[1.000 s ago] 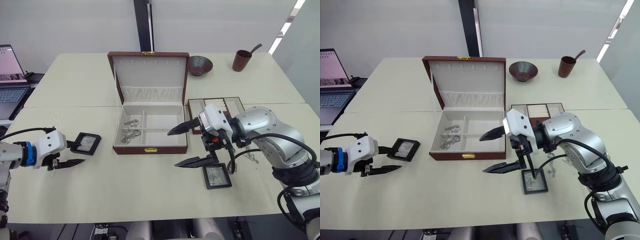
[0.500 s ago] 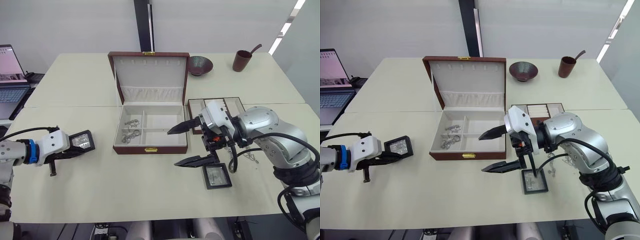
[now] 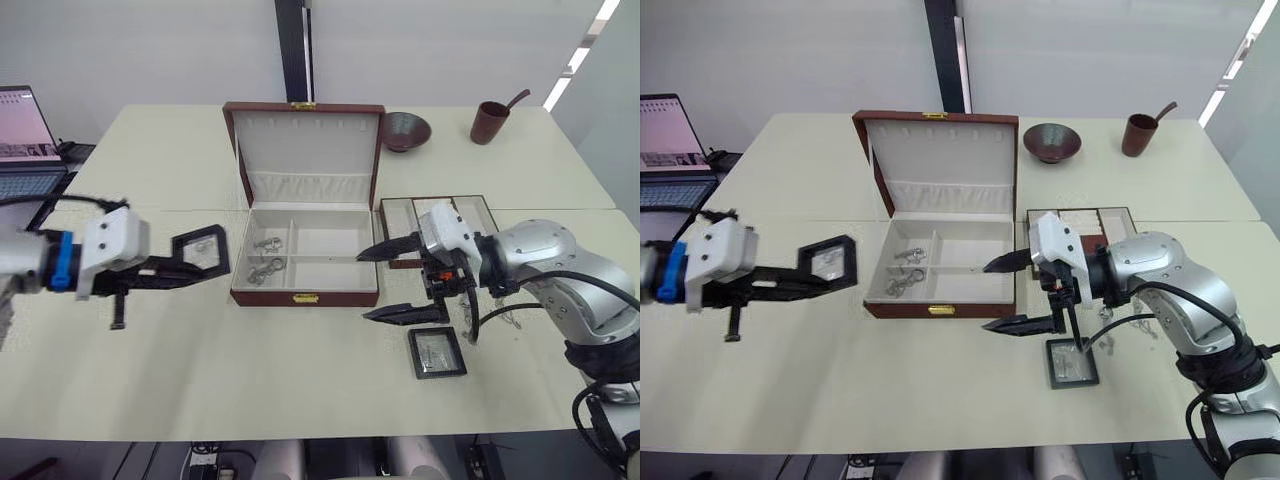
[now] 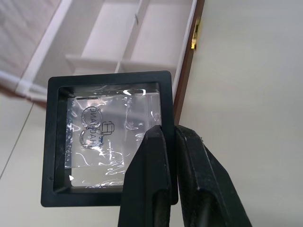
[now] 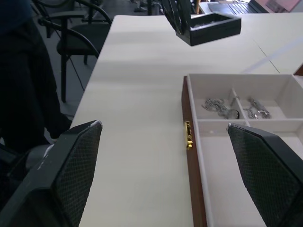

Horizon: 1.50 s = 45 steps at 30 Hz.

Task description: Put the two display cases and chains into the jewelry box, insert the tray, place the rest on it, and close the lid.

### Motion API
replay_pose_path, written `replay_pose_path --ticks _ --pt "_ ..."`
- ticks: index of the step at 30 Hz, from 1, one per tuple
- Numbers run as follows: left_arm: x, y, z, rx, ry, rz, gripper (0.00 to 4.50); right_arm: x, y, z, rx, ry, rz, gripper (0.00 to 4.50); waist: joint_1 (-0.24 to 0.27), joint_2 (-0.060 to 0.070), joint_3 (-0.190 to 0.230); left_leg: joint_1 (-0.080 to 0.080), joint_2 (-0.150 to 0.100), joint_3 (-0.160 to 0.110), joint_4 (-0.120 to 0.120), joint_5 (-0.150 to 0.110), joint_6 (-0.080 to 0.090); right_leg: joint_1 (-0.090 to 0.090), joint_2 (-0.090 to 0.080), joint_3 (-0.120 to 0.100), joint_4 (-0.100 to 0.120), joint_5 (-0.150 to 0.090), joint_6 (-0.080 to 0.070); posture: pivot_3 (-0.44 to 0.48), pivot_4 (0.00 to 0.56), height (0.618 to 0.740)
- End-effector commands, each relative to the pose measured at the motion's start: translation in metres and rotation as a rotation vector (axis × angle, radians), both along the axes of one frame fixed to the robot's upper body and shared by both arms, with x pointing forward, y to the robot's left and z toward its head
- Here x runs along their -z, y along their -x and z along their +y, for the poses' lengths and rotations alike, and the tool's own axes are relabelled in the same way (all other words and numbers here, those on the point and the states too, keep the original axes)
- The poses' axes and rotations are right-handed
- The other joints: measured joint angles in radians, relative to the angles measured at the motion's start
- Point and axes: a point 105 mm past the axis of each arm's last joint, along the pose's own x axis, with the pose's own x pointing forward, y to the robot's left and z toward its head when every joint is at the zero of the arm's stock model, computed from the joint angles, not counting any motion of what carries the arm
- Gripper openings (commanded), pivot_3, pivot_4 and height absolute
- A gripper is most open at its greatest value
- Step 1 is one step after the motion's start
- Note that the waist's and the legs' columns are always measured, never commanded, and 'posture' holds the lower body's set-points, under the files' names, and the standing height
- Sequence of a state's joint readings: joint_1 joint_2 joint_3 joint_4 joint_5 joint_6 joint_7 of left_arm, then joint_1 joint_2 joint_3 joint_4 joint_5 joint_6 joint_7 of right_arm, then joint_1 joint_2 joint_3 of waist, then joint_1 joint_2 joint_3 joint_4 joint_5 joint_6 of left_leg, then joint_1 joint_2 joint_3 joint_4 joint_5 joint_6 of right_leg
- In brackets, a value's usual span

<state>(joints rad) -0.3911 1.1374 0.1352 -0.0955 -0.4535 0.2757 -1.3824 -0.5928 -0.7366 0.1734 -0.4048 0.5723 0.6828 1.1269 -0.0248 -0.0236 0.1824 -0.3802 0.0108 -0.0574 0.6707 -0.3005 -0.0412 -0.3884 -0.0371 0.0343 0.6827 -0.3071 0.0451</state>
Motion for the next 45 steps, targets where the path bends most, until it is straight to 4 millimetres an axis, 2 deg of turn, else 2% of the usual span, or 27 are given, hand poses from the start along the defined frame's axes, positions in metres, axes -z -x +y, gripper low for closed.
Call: replay_pose_path --ticks 1,3,7,12,17,27,45 --pt "-0.009 -0.017 -0.037 0.074 0.013 -0.052 0.03 -0.011 0.002 -0.003 0.038 -0.024 -0.061 4.50 0.001 0.000 0.000 -0.001 0.000 0.000 0.002 0.000 0.000 0.000 0.001 -0.001 0.000 0.000 0.000 0.000 0.150 0.740" --pt "-0.006 -0.037 -0.054 0.095 0.008 -0.076 0.03 -0.010 0.001 -0.005 0.077 -0.027 -0.057 4.50 -0.002 0.000 0.000 -0.001 0.000 0.000 0.006 0.000 0.000 0.001 0.003 0.000 0.001 0.001 0.000 0.000 0.150 0.740" --pt "0.005 -0.062 -0.073 0.139 -0.039 -0.073 0.03 -0.005 -0.002 -0.010 0.153 0.001 -0.051 4.50 -0.013 0.000 0.000 -0.001 0.000 0.001 0.007 0.000 0.000 0.000 0.004 0.003 0.002 0.001 0.000 0.000 0.150 0.740" --pt "0.020 -0.092 -0.082 0.162 -0.134 -0.094 0.03 -0.005 -0.007 -0.013 0.236 0.008 -0.064 4.50 -0.014 0.000 0.000 -0.002 0.000 0.001 0.007 0.000 0.000 -0.001 0.006 0.004 0.002 0.001 0.000 0.000 0.150 0.740" --pt "0.033 -0.112 -0.093 0.147 -0.156 -0.088 0.03 -0.006 -0.013 -0.016 0.295 0.007 -0.082 4.50 -0.006 0.000 0.000 -0.002 0.000 0.000 0.007 0.000 0.000 -0.001 0.005 0.004 0.002 0.002 0.000 0.000 0.150 0.740" --pt "0.057 -0.119 -0.110 0.147 -0.177 -0.035 0.03 -0.009 -0.021 -0.019 0.357 0.002 -0.110 4.50 -0.006 0.000 0.000 -0.003 -0.001 -0.001 0.008 0.000 0.000 -0.001 0.003 0.004 0.001 0.002 0.001 0.000 0.150 0.740" --pt "0.069 -0.112 -0.119 0.109 -0.204 0.074 0.03 -0.009 -0.023 -0.021 0.371 0.003 -0.118 4.50 -0.006 0.000 0.000 -0.003 -0.001 -0.001 0.009 0.000 0.000 -0.001 0.003 0.004 0.002 0.002 0.002 0.000 0.150 0.740"
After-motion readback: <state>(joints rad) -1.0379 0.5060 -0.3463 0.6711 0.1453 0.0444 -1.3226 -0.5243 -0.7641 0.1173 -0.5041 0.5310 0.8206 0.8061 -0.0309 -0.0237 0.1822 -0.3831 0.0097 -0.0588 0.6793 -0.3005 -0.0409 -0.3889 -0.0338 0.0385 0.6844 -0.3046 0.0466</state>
